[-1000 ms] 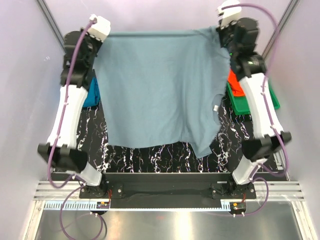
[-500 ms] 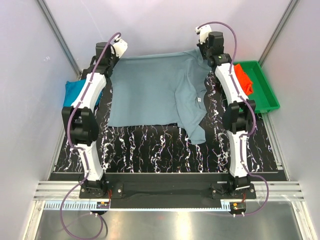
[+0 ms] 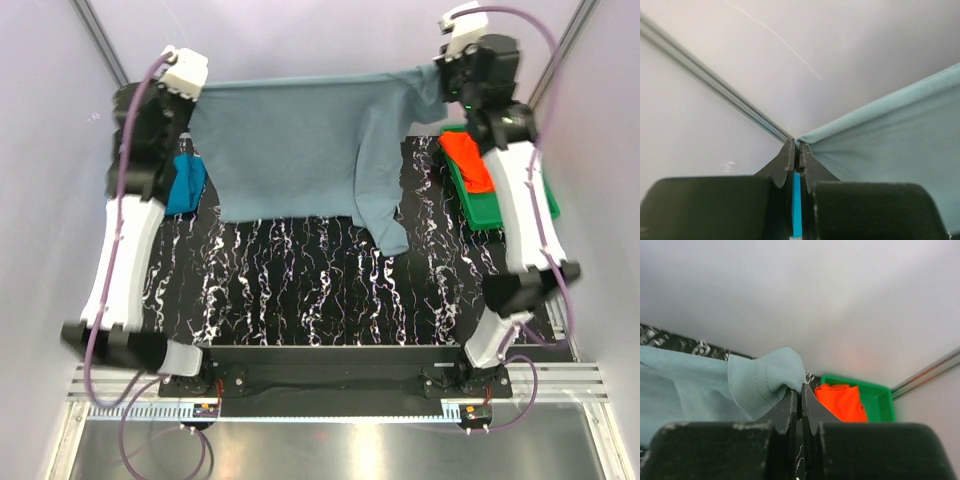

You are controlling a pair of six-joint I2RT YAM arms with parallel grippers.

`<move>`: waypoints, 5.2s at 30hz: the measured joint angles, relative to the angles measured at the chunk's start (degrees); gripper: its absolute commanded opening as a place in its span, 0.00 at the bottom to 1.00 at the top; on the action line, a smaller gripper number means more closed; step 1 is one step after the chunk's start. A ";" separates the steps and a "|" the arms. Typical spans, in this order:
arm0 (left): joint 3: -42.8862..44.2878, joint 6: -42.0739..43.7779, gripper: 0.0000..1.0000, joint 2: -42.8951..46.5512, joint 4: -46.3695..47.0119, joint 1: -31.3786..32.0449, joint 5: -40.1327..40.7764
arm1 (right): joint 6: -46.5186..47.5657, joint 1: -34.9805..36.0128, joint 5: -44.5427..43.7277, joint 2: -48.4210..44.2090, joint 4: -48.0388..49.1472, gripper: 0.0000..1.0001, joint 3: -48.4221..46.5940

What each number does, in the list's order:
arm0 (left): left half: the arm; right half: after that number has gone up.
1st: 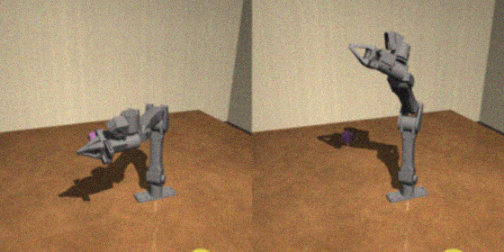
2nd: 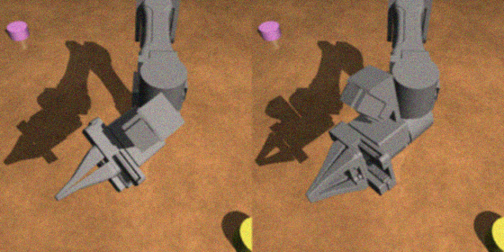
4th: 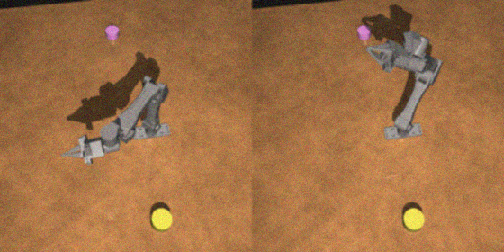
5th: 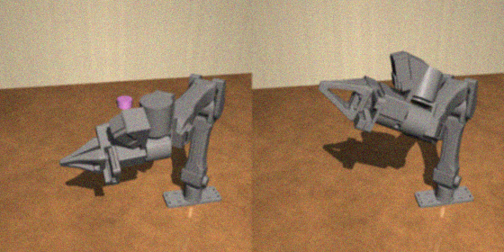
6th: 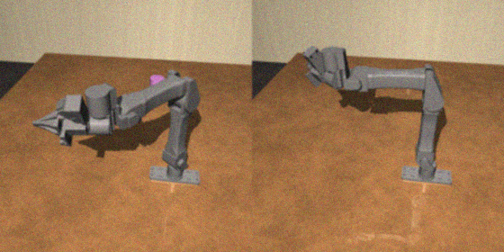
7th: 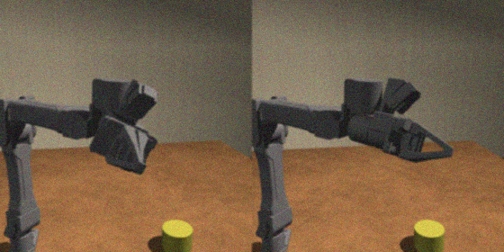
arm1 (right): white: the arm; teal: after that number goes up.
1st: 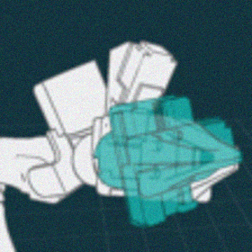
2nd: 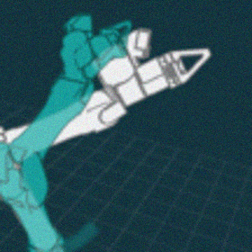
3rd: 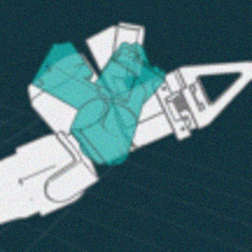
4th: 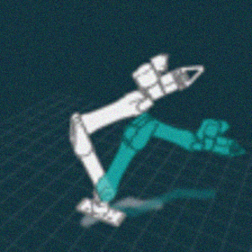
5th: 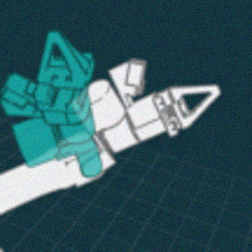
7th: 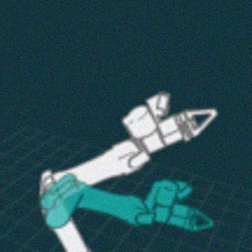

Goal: Fold and stack the t-shirts
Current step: Flatten the tshirt out, then fold the tshirt

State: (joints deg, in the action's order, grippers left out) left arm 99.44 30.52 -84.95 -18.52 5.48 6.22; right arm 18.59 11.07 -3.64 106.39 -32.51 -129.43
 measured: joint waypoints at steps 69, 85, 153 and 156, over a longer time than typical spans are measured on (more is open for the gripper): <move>-13.90 22.62 0.00 -24.79 18.97 -1.20 5.95 | 8.63 -1.38 -1.27 10.47 19.71 0.00 25.66; -1.97 22.47 0.00 -35.28 21.49 -1.20 9.33 | 8.00 -1.38 -2.99 27.65 16.28 0.00 2.05; -13.35 14.53 0.00 -29.68 1.64 -4.11 4.50 | 4.76 2.03 0.57 15.39 7.34 0.00 31.65; -13.42 14.12 0.00 -29.68 0.39 -4.11 4.24 | 4.76 2.03 0.57 15.39 7.26 0.00 31.65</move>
State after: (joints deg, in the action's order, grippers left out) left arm 86.02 44.64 -114.63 -18.13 1.37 10.46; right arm 23.35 13.10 -3.07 121.78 -25.26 -97.78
